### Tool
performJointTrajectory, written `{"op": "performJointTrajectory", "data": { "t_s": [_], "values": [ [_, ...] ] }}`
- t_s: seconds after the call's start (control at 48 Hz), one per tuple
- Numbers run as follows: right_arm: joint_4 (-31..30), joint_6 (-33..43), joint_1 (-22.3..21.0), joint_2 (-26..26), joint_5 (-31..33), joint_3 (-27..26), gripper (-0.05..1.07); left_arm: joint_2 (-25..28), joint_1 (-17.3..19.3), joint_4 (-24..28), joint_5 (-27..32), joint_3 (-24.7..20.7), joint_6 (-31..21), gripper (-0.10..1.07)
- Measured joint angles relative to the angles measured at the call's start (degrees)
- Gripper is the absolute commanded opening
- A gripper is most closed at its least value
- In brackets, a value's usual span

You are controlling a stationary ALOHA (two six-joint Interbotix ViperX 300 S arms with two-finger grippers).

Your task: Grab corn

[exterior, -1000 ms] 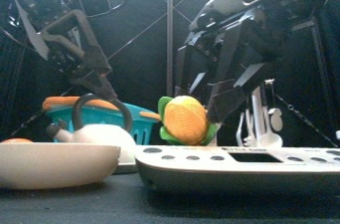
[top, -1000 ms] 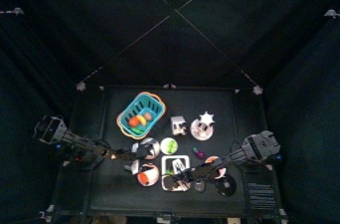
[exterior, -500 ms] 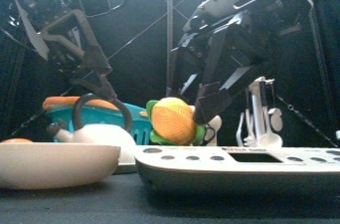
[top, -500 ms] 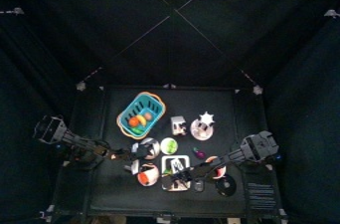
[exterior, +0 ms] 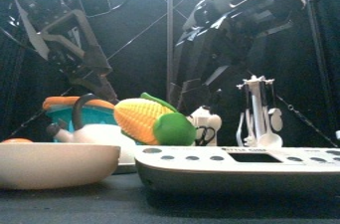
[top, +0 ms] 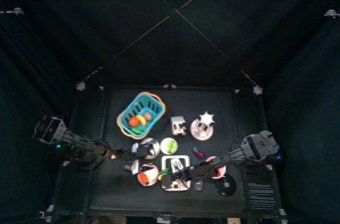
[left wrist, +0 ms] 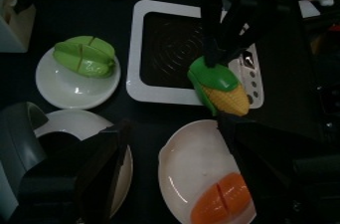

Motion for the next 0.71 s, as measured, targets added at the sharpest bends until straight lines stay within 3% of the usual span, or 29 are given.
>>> {"op": "performJointTrajectory", "data": {
  "t_s": [0.333, 0.5, 0.708],
  "values": [
    [0.0, 0.0, -0.26, -1.85, 3.08, 0.35, 0.66, 0.0, 0.0, 0.0, 0.0, 0.0, 0.0, 1.01],
    [1.49, 0.18, -0.35, -5.27, 3.25, 1.14, 0.8, 0.0, 0.0, 0.0, 0.0, 0.0, 0.0, 1.01],
    [3.16, -0.62, -0.44, -6.5, -2.99, 3.25, 0.97, 0.0, 0.0, 0.0, 0.0, 0.0, 0.0, 1.01]
  ]
}}
